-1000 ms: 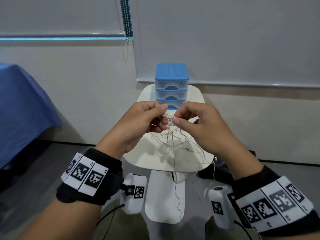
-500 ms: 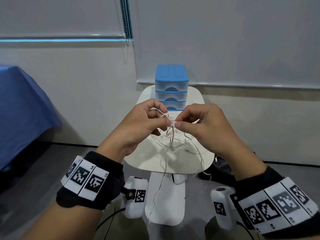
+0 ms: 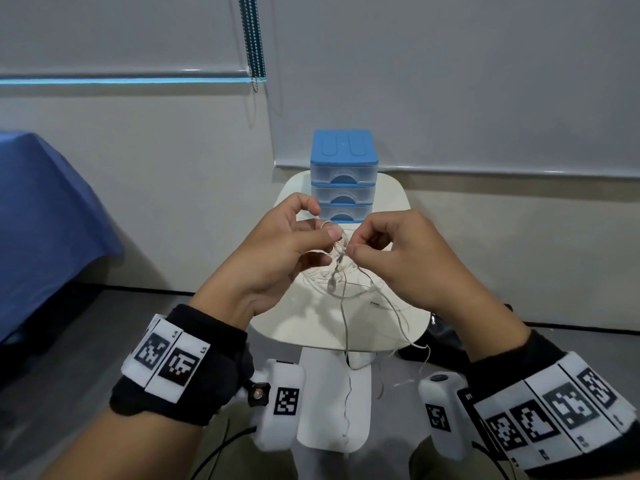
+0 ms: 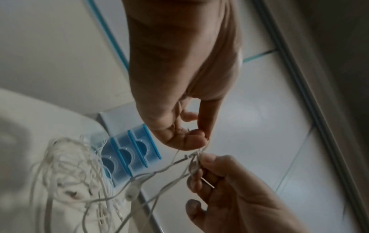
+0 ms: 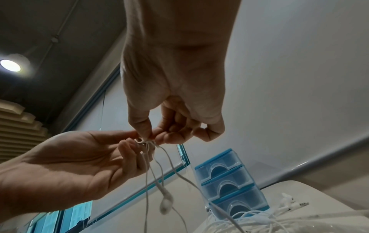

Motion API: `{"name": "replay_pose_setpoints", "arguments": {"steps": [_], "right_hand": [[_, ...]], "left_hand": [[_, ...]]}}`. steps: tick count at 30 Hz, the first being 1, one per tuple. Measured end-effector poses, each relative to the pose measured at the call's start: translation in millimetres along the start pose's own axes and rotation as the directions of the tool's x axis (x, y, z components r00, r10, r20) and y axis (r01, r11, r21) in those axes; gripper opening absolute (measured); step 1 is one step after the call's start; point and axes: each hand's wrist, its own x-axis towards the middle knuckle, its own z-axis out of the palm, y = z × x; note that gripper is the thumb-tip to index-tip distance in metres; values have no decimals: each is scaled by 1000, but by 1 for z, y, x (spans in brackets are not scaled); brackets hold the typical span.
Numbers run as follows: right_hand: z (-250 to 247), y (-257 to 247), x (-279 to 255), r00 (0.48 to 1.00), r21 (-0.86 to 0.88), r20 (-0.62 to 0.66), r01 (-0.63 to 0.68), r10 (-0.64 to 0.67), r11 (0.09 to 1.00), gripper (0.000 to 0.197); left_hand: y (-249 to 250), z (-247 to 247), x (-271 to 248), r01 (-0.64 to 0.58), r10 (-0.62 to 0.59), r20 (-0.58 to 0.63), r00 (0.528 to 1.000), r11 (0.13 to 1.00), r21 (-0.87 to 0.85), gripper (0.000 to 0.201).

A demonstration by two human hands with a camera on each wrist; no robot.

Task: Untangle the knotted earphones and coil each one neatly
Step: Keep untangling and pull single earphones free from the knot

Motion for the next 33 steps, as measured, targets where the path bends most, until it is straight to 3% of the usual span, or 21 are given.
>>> {"name": "replay_pose_setpoints", "arguments": {"steps": [3, 5, 7, 9, 11, 14, 18, 24, 30, 33], "right_hand": [[-3, -4, 2, 1000, 15, 2, 2, -2, 1000, 11], [-6, -6, 6, 1000, 18, 3, 2, -2, 1000, 11], [-9, -7, 9, 1000, 15, 16, -2, 1, 1000, 11], [-13, -7, 11, 999, 2, 42, -10, 10, 1000, 11], [-17, -7, 13, 998, -15, 60, -16, 16, 1000, 12], [-22, -9, 14, 997, -33, 74, -18, 20, 999, 12], [-21, -7, 11, 993, -50, 109, -43, 48, 998, 11], [-24, 0, 7, 987, -12, 123, -104, 105, 994, 13], [-30, -4, 6, 994, 33, 91, -70, 67, 997, 12], [-33, -11, 8, 994, 43, 99, -58, 53, 997, 19]], "left_hand": [[-1, 2, 0, 73, -58, 67, 996, 965, -252, 25], [0, 3, 2, 85, -65, 79, 995, 958, -273, 21], [3, 4, 2, 52, -43, 74, 996, 991, -125, 17], [8, 5, 2, -38, 25, 82, 996, 987, 159, 14], [13, 4, 2, -150, 116, 111, 987, 910, 386, 14], [18, 2, 4, -247, 216, 122, 969, 794, 555, 4], [22, 2, 8, -265, 306, 54, 951, 710, 652, 10], [14, 3, 15, -212, 357, -161, 920, 800, 561, 11], [23, 7, 9, -262, 264, 73, 962, 807, 530, 3], [34, 9, 6, -275, 206, 183, 961, 767, 580, 19]]}}
